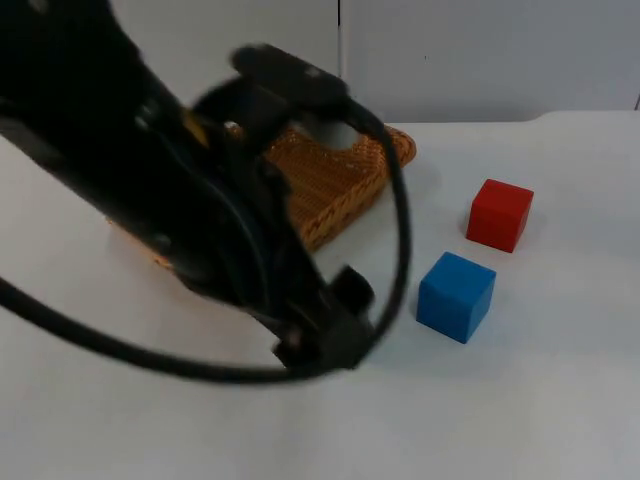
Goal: Place all geometric objects except the red cube into the basket.
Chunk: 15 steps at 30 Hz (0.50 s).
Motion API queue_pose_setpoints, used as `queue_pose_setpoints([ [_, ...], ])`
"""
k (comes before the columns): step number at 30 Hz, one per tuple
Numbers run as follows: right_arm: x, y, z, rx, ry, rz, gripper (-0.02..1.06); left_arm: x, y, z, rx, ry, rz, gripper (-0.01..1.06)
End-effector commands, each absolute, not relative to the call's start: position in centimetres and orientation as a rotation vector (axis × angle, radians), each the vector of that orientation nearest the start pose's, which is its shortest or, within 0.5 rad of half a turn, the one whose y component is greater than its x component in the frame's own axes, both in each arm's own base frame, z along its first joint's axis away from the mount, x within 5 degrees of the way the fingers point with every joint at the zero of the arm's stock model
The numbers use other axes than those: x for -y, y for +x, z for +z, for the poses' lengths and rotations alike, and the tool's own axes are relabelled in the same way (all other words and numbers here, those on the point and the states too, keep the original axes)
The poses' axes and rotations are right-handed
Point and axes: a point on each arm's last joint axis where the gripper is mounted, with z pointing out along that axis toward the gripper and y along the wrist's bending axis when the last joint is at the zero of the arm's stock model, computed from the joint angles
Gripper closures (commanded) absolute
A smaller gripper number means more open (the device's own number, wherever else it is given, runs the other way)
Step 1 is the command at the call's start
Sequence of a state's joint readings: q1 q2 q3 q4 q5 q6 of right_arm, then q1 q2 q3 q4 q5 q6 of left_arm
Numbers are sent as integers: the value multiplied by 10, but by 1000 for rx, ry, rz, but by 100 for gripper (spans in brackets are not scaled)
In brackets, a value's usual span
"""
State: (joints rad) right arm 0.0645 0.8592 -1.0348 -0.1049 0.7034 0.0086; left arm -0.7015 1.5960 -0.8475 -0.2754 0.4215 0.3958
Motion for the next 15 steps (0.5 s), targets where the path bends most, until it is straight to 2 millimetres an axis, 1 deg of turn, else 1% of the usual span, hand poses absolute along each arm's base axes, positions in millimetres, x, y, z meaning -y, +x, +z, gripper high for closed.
queue_pose_setpoints([
  [1,-4,162,412,-2007,-99,-78,0,216,224,179,-2315,1253,-281,0],
  [3,-4,162,412,-2008,-99,-79,0,229,228,171,-2259,1392,-246,0],
  [4,-4,162,412,-2008,-99,-79,0,229,228,171,-2259,1392,-246,0],
  [6,-4,162,412,-2008,-99,-79,0,238,237,162,-2236,1467,-226,0],
  [8,-4,162,412,-2008,-99,-79,0,251,252,155,-2203,1510,-195,0],
  [9,-4,162,412,-2008,-99,-79,0,251,252,155,-2203,1510,-195,0],
  [12,-4,162,411,-2012,-121,-93,0,263,265,143,-2163,1579,-171,0],
  [13,-4,162,411,-2016,-121,-93,0,266,268,137,-2157,1613,-163,0],
  [14,-4,162,411,-2016,-121,-93,0,266,268,137,-2157,1613,-163,0],
  [15,-4,162,411,-2016,-121,-93,0,268,270,131,-2145,1650,-150,0],
])
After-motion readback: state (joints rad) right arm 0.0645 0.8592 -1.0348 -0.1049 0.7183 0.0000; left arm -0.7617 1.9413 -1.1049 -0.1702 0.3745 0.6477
